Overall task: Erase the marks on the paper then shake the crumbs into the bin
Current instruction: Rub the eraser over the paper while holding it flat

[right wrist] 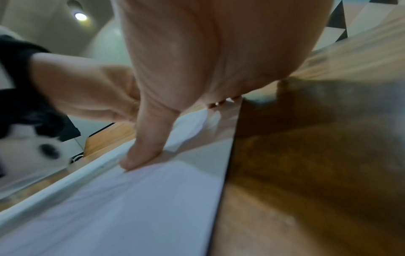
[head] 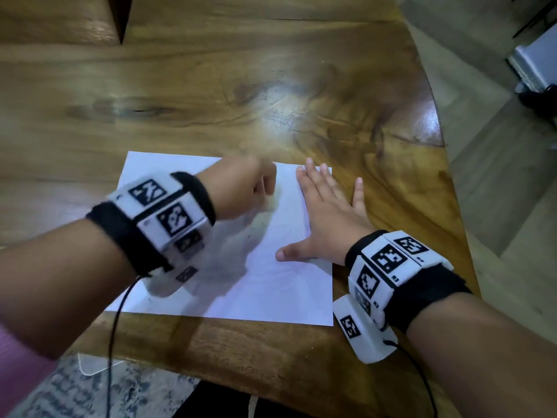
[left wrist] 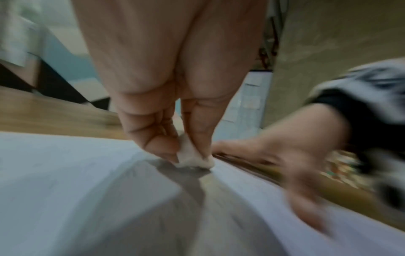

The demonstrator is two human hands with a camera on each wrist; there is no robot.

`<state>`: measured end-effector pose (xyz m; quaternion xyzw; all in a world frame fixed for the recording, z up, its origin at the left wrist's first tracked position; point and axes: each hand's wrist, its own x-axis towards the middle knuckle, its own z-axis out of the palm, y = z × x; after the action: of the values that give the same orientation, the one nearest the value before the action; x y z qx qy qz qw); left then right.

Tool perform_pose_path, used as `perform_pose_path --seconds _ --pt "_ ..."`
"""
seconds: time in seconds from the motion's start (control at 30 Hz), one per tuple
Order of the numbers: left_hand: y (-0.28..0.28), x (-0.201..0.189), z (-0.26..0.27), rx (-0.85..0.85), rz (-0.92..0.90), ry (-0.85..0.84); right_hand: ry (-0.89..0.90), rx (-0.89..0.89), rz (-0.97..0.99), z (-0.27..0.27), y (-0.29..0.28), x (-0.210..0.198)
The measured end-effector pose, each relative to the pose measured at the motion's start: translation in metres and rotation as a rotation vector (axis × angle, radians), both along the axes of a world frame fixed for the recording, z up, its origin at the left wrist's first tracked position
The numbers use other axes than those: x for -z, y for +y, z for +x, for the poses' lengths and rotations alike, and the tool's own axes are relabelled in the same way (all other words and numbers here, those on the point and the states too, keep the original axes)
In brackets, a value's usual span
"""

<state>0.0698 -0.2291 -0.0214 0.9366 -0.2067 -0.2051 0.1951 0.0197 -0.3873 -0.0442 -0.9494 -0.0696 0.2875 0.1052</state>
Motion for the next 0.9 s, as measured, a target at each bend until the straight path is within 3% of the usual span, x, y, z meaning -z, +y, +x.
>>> perform_pose_path --seconds 0.17,0.37,0.53,0.73,0.9 --pt "-0.02 0.004 0.028 -0.087 -0.053 -0.072 0.008 -0.002 -0.018 0.001 -0.001 -0.001" --pt "0.002 0.003 -0.01 0.112 -0.009 0.12 0.012 0.006 -0.004 0.001 0.0 0.002" --pt "-0.013 0.002 0.016 -0.027 -0.031 -0.091 0.017 0.006 -0.017 0.001 -0.001 0.0" --pt "0.012 0.004 -0.019 0.159 0.059 0.113 0.019 0.009 -0.006 0.001 -0.001 0.001" --pt "0.0 0.005 0.0 -0.008 -0.018 -0.047 0.024 0.011 -0.009 0.001 0.0 0.001"
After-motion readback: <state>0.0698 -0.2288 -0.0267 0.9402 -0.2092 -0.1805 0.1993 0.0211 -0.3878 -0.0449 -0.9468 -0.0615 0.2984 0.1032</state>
